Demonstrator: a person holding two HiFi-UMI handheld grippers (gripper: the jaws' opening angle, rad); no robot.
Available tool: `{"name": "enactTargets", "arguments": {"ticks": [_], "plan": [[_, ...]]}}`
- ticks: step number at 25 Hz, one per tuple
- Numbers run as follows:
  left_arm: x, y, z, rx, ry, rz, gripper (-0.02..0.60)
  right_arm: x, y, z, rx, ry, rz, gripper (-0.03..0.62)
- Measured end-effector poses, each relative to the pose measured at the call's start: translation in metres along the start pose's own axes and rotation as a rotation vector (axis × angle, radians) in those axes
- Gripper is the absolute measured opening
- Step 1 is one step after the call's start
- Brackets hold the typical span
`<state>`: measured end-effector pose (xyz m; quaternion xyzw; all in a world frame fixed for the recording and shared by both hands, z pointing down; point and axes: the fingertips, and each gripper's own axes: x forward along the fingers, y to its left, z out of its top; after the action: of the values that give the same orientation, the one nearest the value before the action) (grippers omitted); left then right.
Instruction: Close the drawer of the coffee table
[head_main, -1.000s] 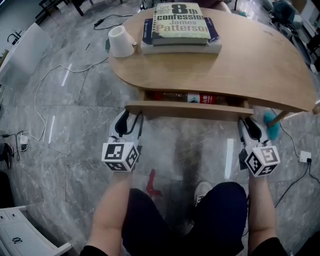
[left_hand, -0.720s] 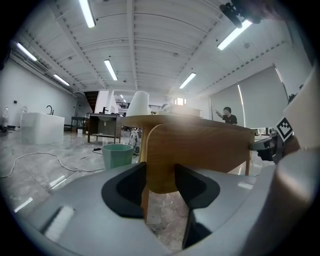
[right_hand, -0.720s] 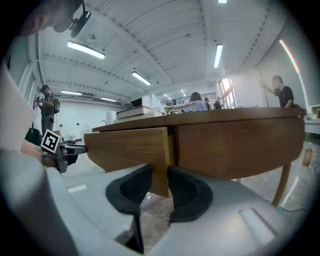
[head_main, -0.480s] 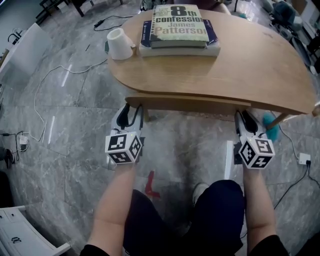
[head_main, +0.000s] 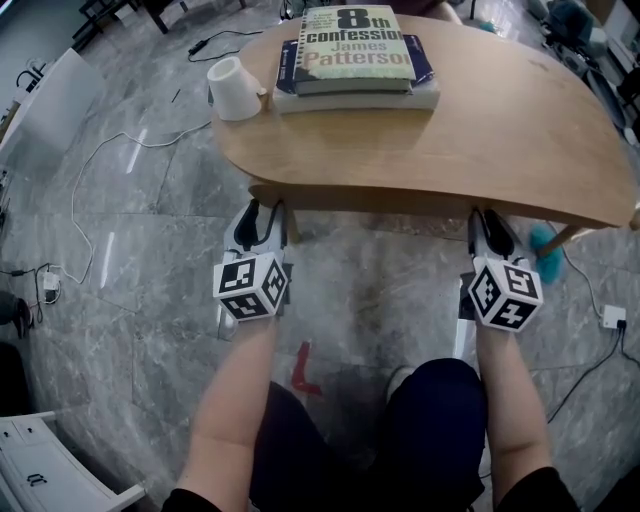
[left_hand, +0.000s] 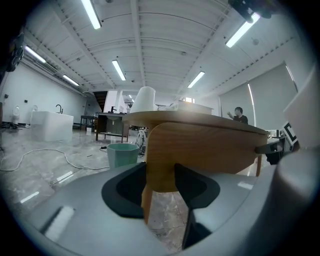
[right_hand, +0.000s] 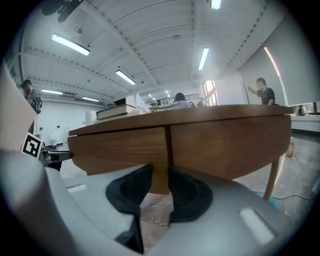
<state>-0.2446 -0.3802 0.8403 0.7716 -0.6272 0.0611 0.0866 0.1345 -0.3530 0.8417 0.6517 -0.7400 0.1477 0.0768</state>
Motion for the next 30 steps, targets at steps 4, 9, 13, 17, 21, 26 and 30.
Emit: {"name": "enactTargets", "arguments": {"ticks": [4, 9, 13, 17, 21, 26, 30], "plan": [[0.004, -0.001, 0.0, -0.02, 0.0, 0.026, 0.189, 0.002, -0.002, 0.002, -0.008, 0.004, -0.023, 0.107], [0.012, 0.0, 0.002, -0.033, 0.001, 0.049, 0.189, 0.009, -0.004, 0.005, -0.004, -0.017, -0.067, 0.107], [0.018, 0.0, 0.002, -0.03, -0.001, 0.051, 0.189, 0.014, -0.005, 0.006, -0.012, -0.034, -0.11, 0.106], [0.021, 0.001, 0.003, -0.028, -0.009, 0.049, 0.189, 0.015, -0.005, 0.006, -0.009, -0.047, -0.138, 0.104], [0.022, 0.003, 0.003, -0.03, -0.028, 0.057, 0.189, 0.017, -0.003, 0.006, -0.009, -0.053, -0.137, 0.104], [0.022, 0.002, 0.002, -0.025, -0.024, 0.052, 0.189, 0.017, -0.004, 0.005, -0.013, -0.048, -0.134, 0.104], [0.015, 0.006, 0.003, -0.012, -0.007, 0.065, 0.134, 0.013, -0.004, 0.004, -0.019, -0.019, -0.117, 0.104]]}}
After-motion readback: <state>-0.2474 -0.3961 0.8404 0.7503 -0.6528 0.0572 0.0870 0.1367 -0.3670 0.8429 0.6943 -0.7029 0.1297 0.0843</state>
